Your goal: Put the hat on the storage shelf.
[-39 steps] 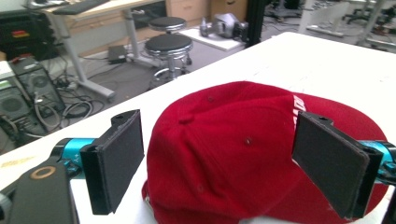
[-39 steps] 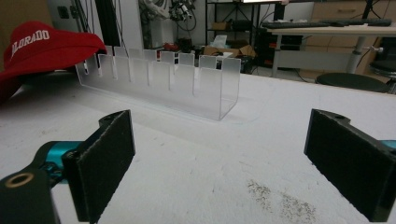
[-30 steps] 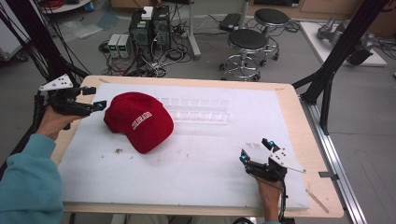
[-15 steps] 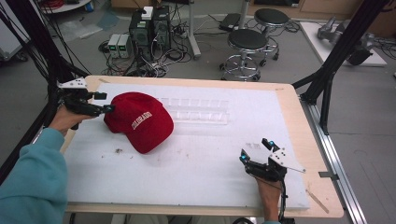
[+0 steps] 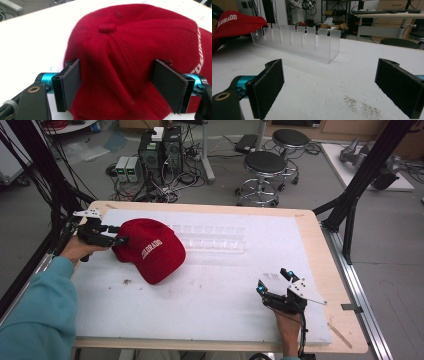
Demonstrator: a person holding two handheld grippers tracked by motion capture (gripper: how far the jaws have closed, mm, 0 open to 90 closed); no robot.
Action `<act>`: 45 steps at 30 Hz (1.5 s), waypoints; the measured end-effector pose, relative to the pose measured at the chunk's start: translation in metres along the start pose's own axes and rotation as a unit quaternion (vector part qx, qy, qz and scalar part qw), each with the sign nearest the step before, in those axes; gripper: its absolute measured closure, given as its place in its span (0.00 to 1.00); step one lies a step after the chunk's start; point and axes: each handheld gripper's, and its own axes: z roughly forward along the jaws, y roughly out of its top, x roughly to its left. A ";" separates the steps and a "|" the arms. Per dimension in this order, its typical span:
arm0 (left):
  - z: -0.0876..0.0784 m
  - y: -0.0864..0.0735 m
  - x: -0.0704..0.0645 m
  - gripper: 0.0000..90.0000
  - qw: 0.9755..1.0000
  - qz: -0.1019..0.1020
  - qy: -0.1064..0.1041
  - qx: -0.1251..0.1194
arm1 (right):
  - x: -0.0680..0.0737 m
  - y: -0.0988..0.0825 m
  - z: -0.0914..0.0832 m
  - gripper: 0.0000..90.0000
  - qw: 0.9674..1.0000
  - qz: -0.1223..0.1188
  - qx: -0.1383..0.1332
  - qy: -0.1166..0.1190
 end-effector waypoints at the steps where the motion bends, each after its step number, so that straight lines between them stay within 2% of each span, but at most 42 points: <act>1: 0.001 0.000 0.000 0.27 1.000 -0.002 -0.003 0.003 | 0.000 0.000 0.000 0.08 1.000 0.000 0.000 0.000; 7: 0.006 -0.003 0.002 0.33 0.999 -0.022 -0.024 0.004 | 0.000 0.000 0.000 0.08 1.000 0.001 0.001 0.000; 8: 0.006 -0.003 0.003 0.42 0.999 -0.022 -0.029 0.004 | 0.000 0.000 0.000 0.08 1.000 0.001 0.002 0.000; 9: 0.006 -0.003 0.002 0.42 0.999 -0.018 -0.031 0.005 | 0.000 0.000 0.000 0.08 1.000 0.001 0.002 0.000; 10: 0.006 -0.003 0.001 0.51 1.000 -0.009 -0.027 0.009 | 0.000 0.000 0.000 0.08 1.000 0.000 0.001 0.000; 11: 0.006 -0.003 0.001 0.58 1.000 -0.009 -0.027 0.009 | 0.000 0.000 0.000 0.08 1.000 0.000 0.001 0.000; 12: 0.007 -0.002 -0.001 0.58 1.000 -0.003 -0.026 0.011 | 0.000 0.000 0.000 0.08 1.000 -0.001 0.001 0.000; 14: 0.006 -0.001 -0.003 0.73 1.000 0.006 -0.018 0.016 | 0.000 0.000 0.000 0.08 1.000 -0.001 0.002 0.000; 18: 0.004 0.001 -0.006 0.86 1.000 -0.002 -0.017 0.012 | 0.000 0.000 0.000 0.08 1.000 -0.001 0.001 0.000; 19: 0.004 0.002 -0.006 0.86 1.000 -0.004 -0.016 0.009 | 0.000 0.000 0.000 0.08 1.000 -0.001 0.001 0.000; 20: 0.002 0.003 -0.007 0.91 1.000 -0.005 -0.017 0.008 | 0.000 0.000 0.001 0.08 1.000 -0.001 0.002 0.000; 27: -0.009 0.011 -0.019 0.95 1.000 -0.007 -0.019 -0.014 | 0.000 0.000 0.001 0.08 1.000 -0.003 0.002 -0.001; 32: -0.020 0.019 -0.033 0.96 0.999 -0.006 -0.013 -0.032 | 0.000 0.000 0.001 0.08 1.000 -0.002 0.004 0.001; 40: -0.034 0.028 -0.053 0.96 0.999 -0.007 -0.003 -0.044 | 0.000 0.000 0.000 0.08 1.000 0.003 0.002 0.000; 45: -0.046 0.035 -0.065 0.96 0.997 -0.017 0.007 -0.076 | -0.001 0.001 0.000 0.08 1.000 0.002 0.000 -0.004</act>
